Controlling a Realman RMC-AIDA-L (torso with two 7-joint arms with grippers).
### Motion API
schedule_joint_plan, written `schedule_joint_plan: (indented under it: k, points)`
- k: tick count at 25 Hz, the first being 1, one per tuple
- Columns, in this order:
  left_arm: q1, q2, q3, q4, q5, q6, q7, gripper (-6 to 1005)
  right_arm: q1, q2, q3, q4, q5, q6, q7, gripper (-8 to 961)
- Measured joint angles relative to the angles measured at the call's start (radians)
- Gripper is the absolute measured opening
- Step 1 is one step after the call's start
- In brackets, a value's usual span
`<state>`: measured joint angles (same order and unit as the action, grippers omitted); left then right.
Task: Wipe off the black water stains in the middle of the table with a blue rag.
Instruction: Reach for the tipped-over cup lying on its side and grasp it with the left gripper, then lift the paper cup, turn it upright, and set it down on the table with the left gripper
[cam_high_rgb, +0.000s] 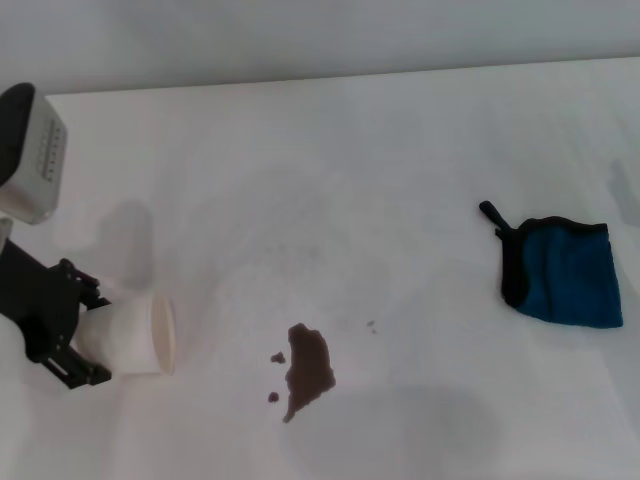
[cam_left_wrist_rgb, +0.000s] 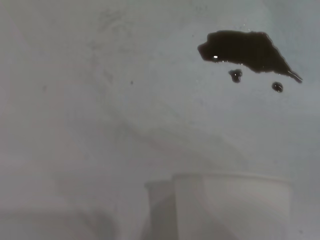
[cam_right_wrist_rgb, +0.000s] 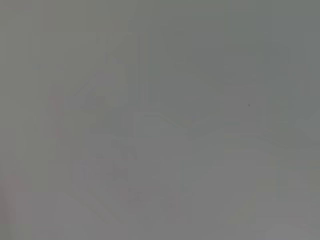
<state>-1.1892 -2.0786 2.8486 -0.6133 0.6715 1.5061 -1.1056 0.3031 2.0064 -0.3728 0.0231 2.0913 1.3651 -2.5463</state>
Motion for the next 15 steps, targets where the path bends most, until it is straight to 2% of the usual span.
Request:
schedule_joint_plan:
  k: [10, 15]
  points:
    - [-0.023, 0.000, -0.001, 0.052, -0.016, -0.063, -0.029, 876, 0.001, 0.000, 0.000, -0.001, 0.002, -0.006, -0.002, 670]
    - [-0.030, 0.003, -0.002, 0.055, -0.023, -0.062, -0.037, 820, 0.002, 0.000, 0.000, -0.005, 0.003, -0.007, -0.002, 669]
